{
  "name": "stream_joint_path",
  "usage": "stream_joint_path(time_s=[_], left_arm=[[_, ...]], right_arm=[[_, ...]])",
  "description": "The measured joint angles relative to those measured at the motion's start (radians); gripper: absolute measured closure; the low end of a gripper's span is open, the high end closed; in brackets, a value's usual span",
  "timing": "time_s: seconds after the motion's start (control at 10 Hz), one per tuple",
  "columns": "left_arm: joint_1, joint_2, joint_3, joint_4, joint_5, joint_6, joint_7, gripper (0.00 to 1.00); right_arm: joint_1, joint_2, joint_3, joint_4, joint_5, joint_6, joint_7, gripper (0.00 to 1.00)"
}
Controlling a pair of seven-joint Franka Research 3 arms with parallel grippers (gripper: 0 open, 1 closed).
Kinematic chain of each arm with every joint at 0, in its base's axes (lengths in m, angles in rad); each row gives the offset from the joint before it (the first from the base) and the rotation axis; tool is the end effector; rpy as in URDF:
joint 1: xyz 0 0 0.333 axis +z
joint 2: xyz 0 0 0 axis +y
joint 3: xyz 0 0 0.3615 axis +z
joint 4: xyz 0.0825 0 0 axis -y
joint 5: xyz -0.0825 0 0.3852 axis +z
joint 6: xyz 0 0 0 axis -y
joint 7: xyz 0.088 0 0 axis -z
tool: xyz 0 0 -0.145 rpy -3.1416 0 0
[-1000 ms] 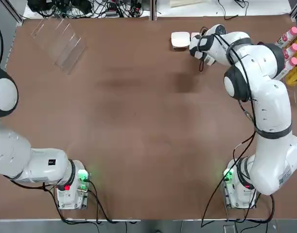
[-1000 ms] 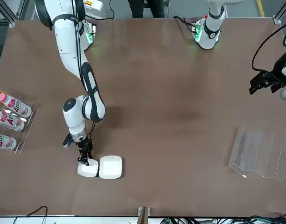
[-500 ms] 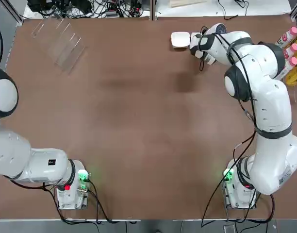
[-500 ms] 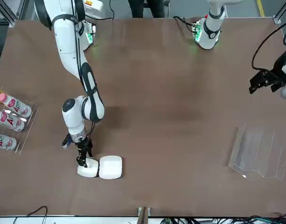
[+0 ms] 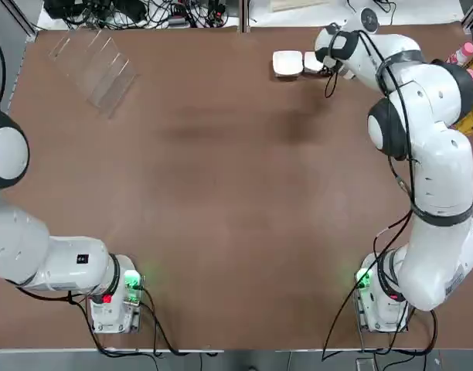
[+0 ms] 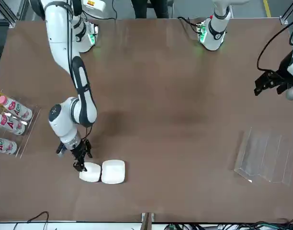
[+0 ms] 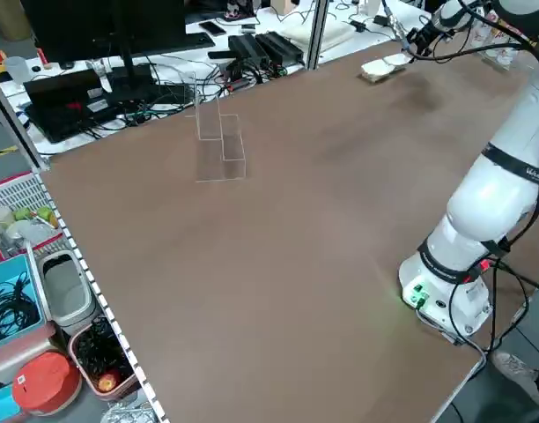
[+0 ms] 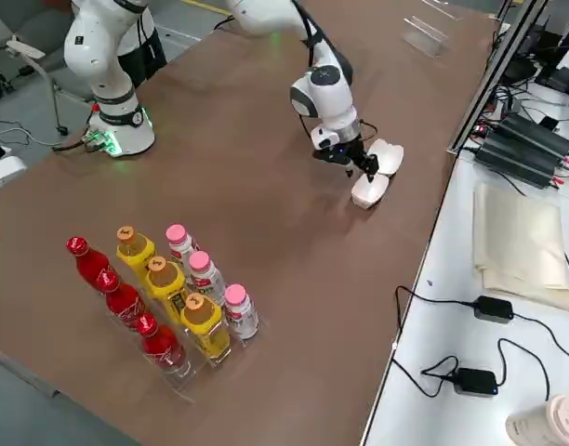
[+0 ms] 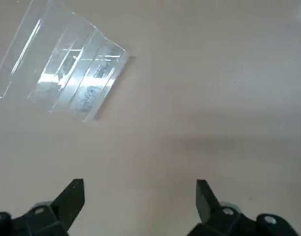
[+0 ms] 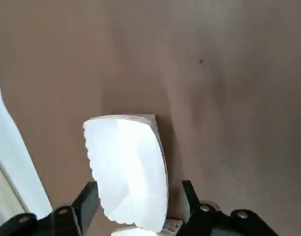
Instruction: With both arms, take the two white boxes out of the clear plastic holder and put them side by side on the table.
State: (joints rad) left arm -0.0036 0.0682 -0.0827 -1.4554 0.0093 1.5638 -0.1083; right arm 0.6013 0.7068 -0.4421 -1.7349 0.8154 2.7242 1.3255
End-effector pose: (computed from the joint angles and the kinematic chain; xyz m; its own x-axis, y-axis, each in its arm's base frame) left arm 0.5796 -0.0469 0.6474 0.9989 0.0226 0.0406 0.0225 -0.9997 0.0007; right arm 0.7216 0.1434 0.2383 -0.0950 -0.9748 -0.2021 -0.9141 0.1658 -0.3700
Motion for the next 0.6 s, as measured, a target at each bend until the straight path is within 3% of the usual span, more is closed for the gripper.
stream_joint_path(time_s=[0.3, 0.4, 0.6], left_arm=[[0.001, 0.0, -0.001, 0.0, 0.0, -0.001, 0.0, 0.0], [0.001, 0.0, -0.001, 0.0, 0.0, -0.001, 0.0, 0.0], [0.0, 0.0, -0.003, -0.001, 0.0, -0.002, 0.0, 0.0]], right_arm=[[0.045, -0.091, -0.085, 0.007, -0.153, -0.218, -0.143, 0.0], [0.045, -0.133, -0.11, 0.011, -0.23, -0.32, -0.233, 0.0], [0.036, -0.22, -0.153, 0.013, -0.287, -0.447, -0.517, 0.0]])
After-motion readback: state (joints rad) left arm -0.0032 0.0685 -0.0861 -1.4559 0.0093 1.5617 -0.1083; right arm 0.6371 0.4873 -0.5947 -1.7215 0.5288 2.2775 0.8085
